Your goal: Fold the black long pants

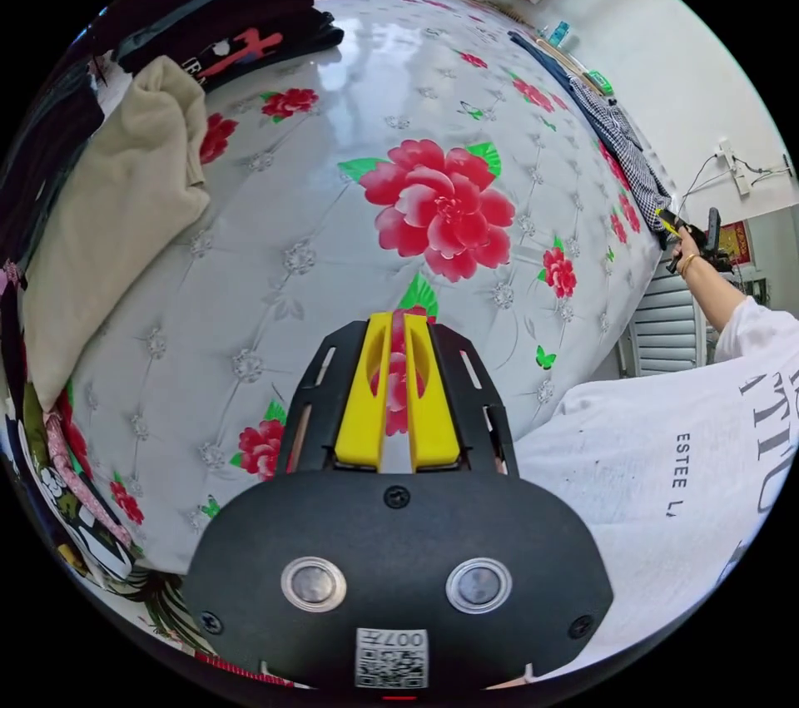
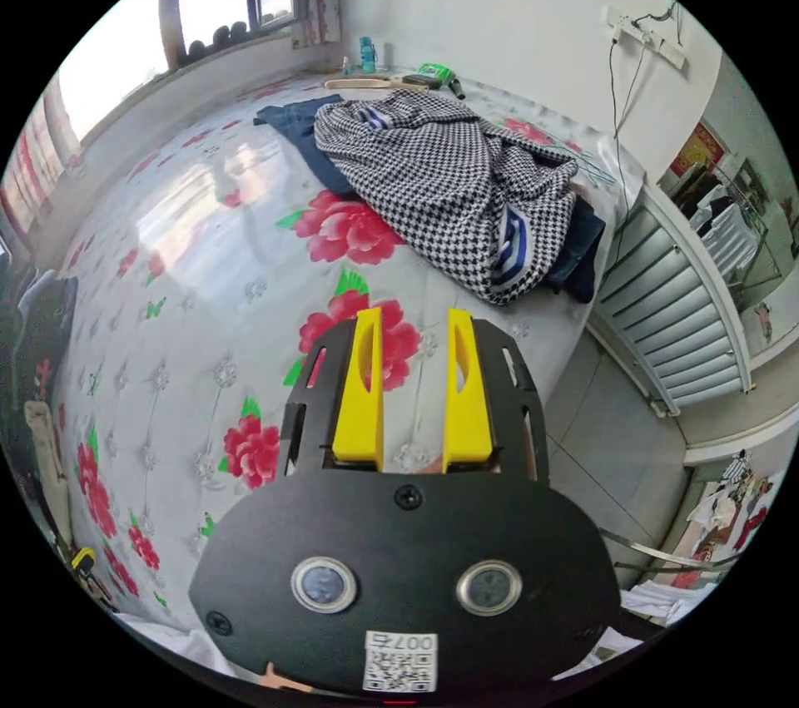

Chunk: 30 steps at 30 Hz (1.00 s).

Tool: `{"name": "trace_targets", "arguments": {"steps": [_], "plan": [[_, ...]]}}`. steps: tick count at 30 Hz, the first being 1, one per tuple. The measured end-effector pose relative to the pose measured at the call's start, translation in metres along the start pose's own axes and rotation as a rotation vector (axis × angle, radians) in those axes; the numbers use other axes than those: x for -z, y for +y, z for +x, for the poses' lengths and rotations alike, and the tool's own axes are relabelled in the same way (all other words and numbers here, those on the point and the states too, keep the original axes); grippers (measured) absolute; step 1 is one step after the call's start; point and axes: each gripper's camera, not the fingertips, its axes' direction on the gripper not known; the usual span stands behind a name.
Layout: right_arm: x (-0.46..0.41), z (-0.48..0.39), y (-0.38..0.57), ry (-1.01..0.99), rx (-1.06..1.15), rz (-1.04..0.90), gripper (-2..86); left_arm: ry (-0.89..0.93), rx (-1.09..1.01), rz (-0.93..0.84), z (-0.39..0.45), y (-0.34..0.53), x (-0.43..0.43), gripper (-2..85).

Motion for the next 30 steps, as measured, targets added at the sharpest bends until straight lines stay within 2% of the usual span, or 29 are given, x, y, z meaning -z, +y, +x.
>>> {"name": "trace_targets", "arguments": {"steps": [2, 5, 8, 9, 13, 18, 22, 28, 30], "plan": [[-0.011, 0.010, -0.026, 0.038, 0.017, 0.008, 9.7, -0.012, 0.000, -0.021, 0.009, -0.006, -0.007, -0.2], [-0.041, 0.023, -0.060, 0.033, 0.010, -0.028, 9.7, -0.108, -0.009, 0.050, 0.025, -0.008, -0.005, -0.8], [-0.094, 0.024, -0.072, 0.023, -0.017, -0.281, 7.1, -0.176, -0.022, 0.063, 0.035, -0.010, -0.005, -0.9], [-0.083, 0.014, -0.068, 0.089, 0.017, -0.200, 4.7, -0.182, -0.030, 0.054, 0.038, -0.011, -0.006, -1.0], [-0.068, -0.033, -0.047, 0.047, 0.253, -0.193, 1.2, -0.167, -0.035, 0.063, 0.036, -0.008, 0.000, -1.0], [0.011, -0.101, -0.001, -0.252, 0.409, -0.079, 0.0, -0.143, -0.031, 0.096, 0.016, 0.010, 0.012, -1.0], [0.068, -0.187, 0.054, -0.343, 0.608, -0.057, -0.1, -0.094, -0.008, 0.155, -0.016, 0.034, 0.031, -0.9], [0.164, -0.333, 0.158, -0.788, 0.819, -0.074, 0.0, -0.003, 0.078, 0.260, -0.076, 0.086, 0.060, -0.1], [0.201, -0.393, 0.204, -1.026, 0.946, -0.145, 0.4, 0.023, 0.116, 0.287, -0.095, 0.105, 0.067, 1.0]]}}
